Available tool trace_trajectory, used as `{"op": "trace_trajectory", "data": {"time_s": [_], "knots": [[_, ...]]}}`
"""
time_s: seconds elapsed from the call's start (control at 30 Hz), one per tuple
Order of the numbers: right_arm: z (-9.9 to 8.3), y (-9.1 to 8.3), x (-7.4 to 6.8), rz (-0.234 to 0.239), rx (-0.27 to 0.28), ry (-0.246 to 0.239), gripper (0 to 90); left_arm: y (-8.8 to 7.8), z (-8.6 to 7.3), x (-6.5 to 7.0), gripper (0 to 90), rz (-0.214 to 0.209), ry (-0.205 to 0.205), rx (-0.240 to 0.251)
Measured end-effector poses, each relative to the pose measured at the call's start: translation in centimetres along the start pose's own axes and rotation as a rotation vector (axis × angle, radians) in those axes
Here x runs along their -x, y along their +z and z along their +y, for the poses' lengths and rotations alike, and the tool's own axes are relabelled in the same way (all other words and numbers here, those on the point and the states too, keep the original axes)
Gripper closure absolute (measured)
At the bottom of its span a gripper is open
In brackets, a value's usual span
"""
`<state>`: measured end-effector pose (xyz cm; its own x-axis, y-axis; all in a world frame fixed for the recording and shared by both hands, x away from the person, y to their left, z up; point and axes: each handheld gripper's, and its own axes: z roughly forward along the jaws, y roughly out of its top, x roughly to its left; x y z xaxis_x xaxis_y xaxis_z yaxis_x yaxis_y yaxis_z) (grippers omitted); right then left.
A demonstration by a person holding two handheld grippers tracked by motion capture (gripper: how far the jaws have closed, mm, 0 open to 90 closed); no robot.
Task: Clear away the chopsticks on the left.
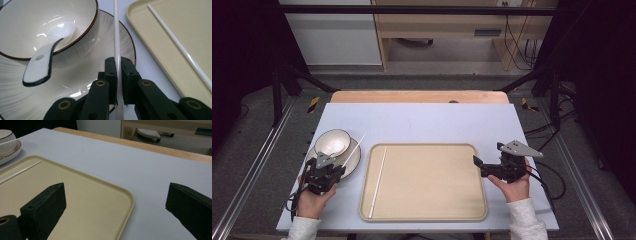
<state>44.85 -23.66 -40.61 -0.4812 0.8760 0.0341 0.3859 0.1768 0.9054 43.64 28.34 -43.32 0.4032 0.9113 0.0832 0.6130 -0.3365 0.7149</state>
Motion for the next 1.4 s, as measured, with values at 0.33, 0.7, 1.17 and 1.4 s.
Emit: {"op": "trace_trajectory", "data": {"time_s": [0.33, 0.7, 1.17, 1.4], "knots": [[0.1, -0.2, 0.1, -0.002, 0.005, 0.006, 3.4, -0.9, 0.6, 1.8, 84.5, -0.005, 0.012, 0.044], [0.1, -0.2, 0.1, -0.003, 0.005, 0.006, 3.3, -1.2, 1.0, 3.9, 84.5, -0.006, -0.004, 0.087], [0.1, -0.4, 0.2, -0.005, 0.011, 0.007, 3.2, -1.5, 1.1, 6.6, 84.5, -0.008, -0.017, 0.126], [0.1, -0.4, 0.2, -0.008, 0.015, 0.013, 3.2, -1.8, 1.3, 7.7, 84.5, 0.014, -0.066, 0.147]]}}
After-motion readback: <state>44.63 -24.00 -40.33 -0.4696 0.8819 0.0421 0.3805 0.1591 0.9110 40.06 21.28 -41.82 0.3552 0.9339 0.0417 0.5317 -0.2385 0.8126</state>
